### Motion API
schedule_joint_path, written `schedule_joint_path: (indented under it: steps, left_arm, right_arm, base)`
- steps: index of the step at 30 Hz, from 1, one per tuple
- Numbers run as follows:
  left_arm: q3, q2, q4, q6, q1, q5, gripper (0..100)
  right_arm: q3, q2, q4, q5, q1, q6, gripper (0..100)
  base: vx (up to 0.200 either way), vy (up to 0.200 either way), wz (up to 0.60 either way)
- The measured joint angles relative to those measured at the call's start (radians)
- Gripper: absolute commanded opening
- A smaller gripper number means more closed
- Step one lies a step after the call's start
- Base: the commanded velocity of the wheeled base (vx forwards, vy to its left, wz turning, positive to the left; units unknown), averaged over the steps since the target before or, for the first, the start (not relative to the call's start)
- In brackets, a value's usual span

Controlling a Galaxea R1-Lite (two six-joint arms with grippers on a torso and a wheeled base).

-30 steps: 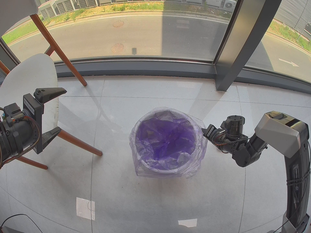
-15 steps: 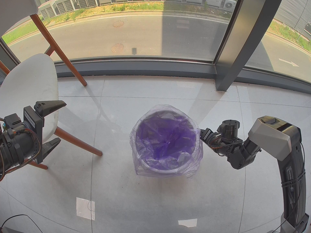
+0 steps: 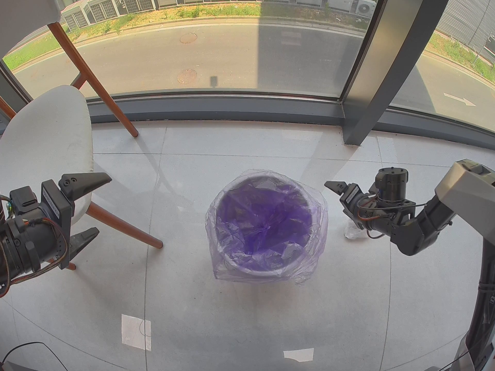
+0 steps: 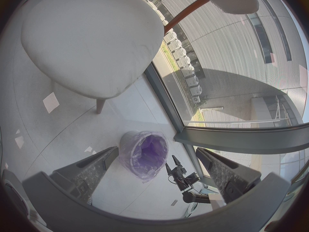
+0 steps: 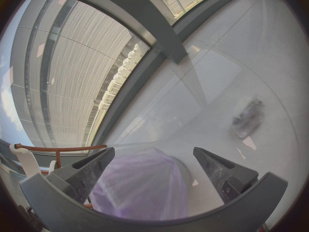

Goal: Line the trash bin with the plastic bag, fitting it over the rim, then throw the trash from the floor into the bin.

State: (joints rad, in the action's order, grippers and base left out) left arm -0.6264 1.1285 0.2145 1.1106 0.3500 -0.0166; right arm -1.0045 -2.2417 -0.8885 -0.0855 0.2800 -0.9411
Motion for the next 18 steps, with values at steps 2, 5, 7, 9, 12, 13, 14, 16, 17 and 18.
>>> schedule_joint_path:
  steps: [2, 5, 7, 9, 12, 13, 14, 16, 17, 18]
  left_arm:
    - [0.012, -0.001, -0.001, -0.013, 0.0, -0.017, 100]
    - [0.032, -0.001, -0.001, -0.041, -0.002, -0.039, 100]
    - [0.046, -0.001, -0.003, -0.057, -0.003, -0.051, 100]
    - [0.061, -0.001, -0.003, -0.073, -0.004, -0.061, 100]
    - [0.082, -0.002, -0.003, -0.1, -0.006, -0.074, 100]
    - [0.087, -0.001, -0.003, -0.11, -0.007, -0.077, 100]
    - [0.091, -0.001, -0.002, -0.122, -0.008, -0.079, 100]
    - [0.097, -0.001, -0.001, -0.143, -0.008, -0.082, 100]
    - [0.1, -0.001, -0.001, -0.153, -0.008, -0.083, 100]
    - [0.101, -0.001, -0.001, -0.161, -0.009, -0.084, 100]
  right_arm:
    - [0.092, 0.055, 0.028, 0.0, 0.004, 0.011, 100]
    - [0.233, 0.121, 0.05, 0.001, 0.022, 0.043, 100]
    - [0.327, 0.158, 0.052, 0.003, 0.037, 0.074, 100]
    - [0.414, 0.188, 0.036, 0.004, 0.057, 0.109, 100]
    - [0.522, 0.219, -0.01, 0.005, 0.092, 0.171, 100]
    - [0.55, 0.224, -0.025, 0.006, 0.102, 0.186, 100]
    - [0.572, 0.225, -0.04, 0.006, 0.112, 0.2, 100]
    - [0.593, 0.222, -0.074, 0.008, 0.129, 0.216, 100]
    - [0.594, 0.218, -0.092, 0.008, 0.137, 0.223, 100]
    - [0.59, 0.214, -0.107, 0.009, 0.145, 0.227, 100]
  base:
    - [0.0, 0.0, 0.0]
    - [0.0, 0.0, 0.0]
    - [0.0, 0.0, 0.0]
    - [0.0, 0.0, 0.0]
    - [0.0, 0.0, 0.0]
    - [0.0, 0.0, 0.0]
    - [0.0, 0.0, 0.0]
    - [0.0, 0.0, 0.0]
    - [0.0, 0.0, 0.0]
    - [0.0, 0.0, 0.0]
